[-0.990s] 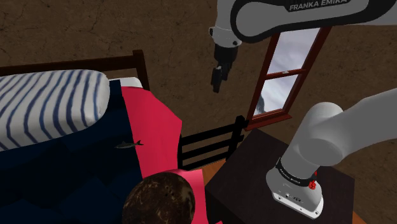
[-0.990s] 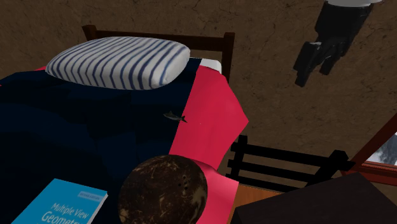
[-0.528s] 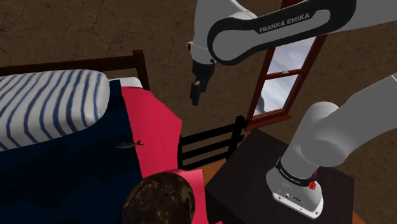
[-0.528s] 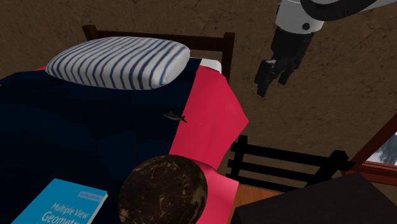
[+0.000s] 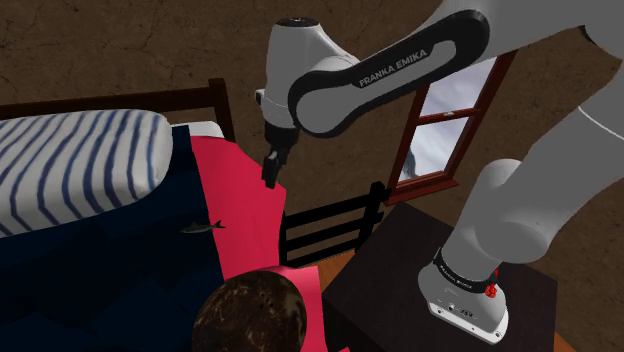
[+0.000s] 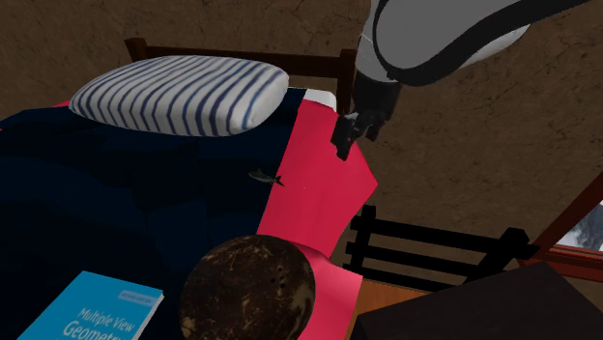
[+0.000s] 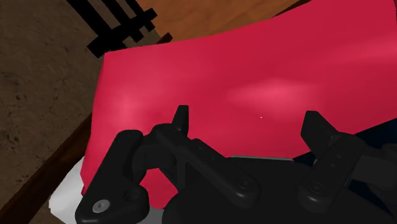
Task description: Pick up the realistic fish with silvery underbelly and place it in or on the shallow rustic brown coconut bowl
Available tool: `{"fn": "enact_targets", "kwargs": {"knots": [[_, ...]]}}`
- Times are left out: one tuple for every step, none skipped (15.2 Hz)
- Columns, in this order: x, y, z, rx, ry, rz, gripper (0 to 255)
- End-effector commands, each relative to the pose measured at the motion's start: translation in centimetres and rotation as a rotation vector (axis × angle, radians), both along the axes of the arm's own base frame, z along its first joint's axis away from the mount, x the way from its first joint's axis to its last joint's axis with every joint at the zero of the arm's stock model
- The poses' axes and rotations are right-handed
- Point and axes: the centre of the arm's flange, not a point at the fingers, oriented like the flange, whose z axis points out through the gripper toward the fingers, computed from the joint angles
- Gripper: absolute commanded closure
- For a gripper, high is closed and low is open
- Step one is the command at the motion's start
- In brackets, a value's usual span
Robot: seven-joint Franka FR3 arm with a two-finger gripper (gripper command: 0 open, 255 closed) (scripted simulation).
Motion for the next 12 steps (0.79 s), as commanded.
{"fn": "enact_targets", "kwargs": {"knots": [[0.8, 1.9, -1.2, 0.013, -0.015, 0.033, 0], [1.2, 2.8, -1.7, 0.019, -0.022, 0.049, 0], [1.6, 3.8, -2.3, 0.025, -0.029, 0.065, 0], [1.9, 4.8, -2.8, 0.031, -0.037, 0.082, 0], [2.3, 5.9, -3.3, 0.037, -0.044, 0.098, 0], [2.6, 6.9, -3.8, 0.043, -0.051, 0.114, 0], [2.9, 7.9, -4.3, 0.049, -0.058, 0.13, 0], [3.2, 8.9, -4.8, 0.055, -0.065, 0.146, 0], [3.5, 10.0, -5.2, 0.061, -0.072, 0.162, 0], [3.8, 11.0, -5.7, 0.067, -0.079, 0.178, 0], [4.1, 12.1, -6.2, 0.073, -0.086, 0.194, 0], [4.4, 13.1, -6.6, 0.079, -0.093, 0.211, 0]]}}
